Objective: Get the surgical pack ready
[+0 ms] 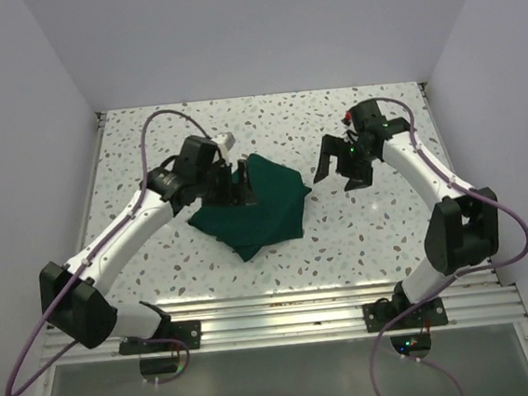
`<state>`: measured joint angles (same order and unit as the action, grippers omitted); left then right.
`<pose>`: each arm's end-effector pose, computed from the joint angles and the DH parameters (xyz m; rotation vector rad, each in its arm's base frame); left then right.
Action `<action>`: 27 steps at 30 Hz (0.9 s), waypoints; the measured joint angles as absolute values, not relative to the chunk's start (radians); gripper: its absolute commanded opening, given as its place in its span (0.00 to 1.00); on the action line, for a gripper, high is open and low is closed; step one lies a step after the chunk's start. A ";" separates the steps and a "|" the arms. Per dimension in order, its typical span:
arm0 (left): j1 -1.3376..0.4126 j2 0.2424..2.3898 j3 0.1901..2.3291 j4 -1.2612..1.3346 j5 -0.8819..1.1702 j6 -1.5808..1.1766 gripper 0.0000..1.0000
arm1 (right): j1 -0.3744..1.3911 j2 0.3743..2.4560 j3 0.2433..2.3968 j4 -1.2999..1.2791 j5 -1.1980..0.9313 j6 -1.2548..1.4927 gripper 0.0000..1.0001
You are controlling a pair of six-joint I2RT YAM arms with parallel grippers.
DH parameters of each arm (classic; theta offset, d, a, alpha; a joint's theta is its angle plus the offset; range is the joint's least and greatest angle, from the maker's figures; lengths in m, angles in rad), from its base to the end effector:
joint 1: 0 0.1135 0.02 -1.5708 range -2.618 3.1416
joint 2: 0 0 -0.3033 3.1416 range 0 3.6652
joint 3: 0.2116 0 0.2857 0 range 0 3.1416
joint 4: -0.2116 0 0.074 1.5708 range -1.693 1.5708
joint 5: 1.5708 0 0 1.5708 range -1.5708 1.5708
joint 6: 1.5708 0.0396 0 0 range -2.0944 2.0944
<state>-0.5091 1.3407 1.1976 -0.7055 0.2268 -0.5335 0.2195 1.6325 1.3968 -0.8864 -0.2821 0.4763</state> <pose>0.2666 -0.1590 0.3439 0.0779 2.5297 -0.7253 0.3616 0.0920 0.3084 0.2645 2.7460 0.5825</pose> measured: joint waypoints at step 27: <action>-0.891 1.764 1.294 -0.688 -0.220 -0.241 0.74 | 0.215 1.343 1.050 -0.880 -0.334 0.503 0.99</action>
